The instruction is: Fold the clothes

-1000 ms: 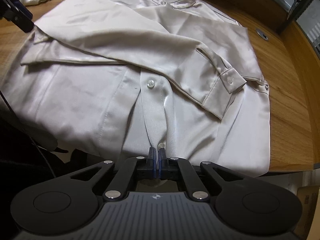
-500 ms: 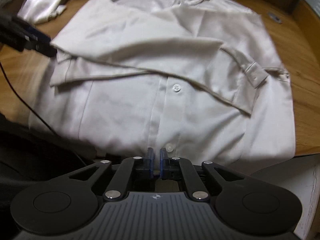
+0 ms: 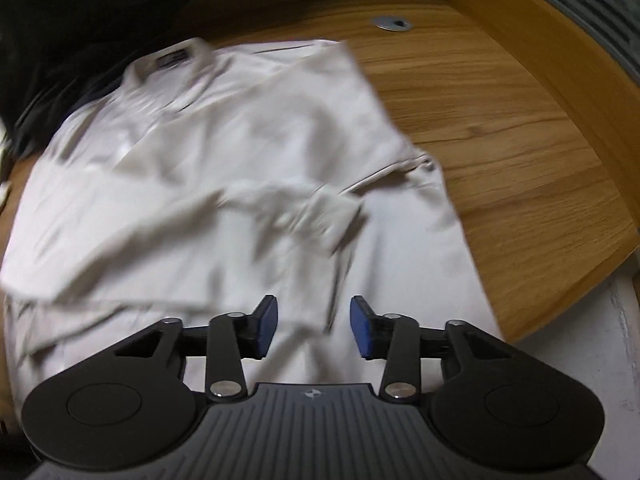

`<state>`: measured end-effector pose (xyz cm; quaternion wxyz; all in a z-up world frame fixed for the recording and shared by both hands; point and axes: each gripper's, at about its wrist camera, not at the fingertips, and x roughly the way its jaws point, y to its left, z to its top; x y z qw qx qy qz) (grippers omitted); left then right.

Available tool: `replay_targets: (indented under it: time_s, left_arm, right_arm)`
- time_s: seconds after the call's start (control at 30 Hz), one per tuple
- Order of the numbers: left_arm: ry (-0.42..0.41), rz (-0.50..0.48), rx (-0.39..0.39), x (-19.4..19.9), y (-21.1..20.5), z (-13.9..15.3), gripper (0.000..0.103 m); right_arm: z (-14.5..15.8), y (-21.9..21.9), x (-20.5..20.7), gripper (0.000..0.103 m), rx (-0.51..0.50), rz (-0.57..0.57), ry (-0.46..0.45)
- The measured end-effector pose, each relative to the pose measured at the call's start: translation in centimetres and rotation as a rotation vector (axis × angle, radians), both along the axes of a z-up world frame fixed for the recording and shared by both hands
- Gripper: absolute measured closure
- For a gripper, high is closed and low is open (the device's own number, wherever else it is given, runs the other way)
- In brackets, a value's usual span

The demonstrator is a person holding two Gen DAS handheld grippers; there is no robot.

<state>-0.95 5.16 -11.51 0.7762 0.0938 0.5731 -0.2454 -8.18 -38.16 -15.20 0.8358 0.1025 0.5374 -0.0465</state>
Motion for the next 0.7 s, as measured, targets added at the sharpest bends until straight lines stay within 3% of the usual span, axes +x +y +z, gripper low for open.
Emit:
replay_targets:
  time_s: [0.2,0.33,0.43,0.47,0.53,0.57,0.7]
  left_arm:
    - [-0.006,0.098,0.025,-0.6,1.2,0.6,0.035]
    - [-0.014,0.174,0.040,-1.0,2.4,0.9,0.035]
    - [-0.006,0.235,0.046,-1.3,3.4,1.0,0.035]
    - [-0.002,0.254,0.046,-1.4,3.7,0.9,0.035]
    - [0.007,0.289,0.046,-1.5,4.2,0.8,0.035]
    - [0.013,0.302,0.046,-1.5,4.3,0.8,0.035]
    - [0.017,0.323,0.047,-1.6,4.3,0.5,0.035]
  right_arm:
    - [-2.2,-2.0,3.7,0.055,0.030,0.004,-0.007]
    - [-2.7,-2.5,5.1,0.043,0.059,0.032,-0.019]
    - [-3.0,-3.0,6.1,0.044,0.081,0.052,-0.028]
    - [-3.2,-3.1,6.4,0.047,0.088,0.059,-0.031]
    - [-3.1,-3.2,6.6,0.091,0.119,0.076,-0.038]
    - [-3.0,-3.2,6.6,0.099,0.133,0.083,-0.040]
    - [-1.7,-3.3,5.7,0.102,0.135,0.086,-0.067]
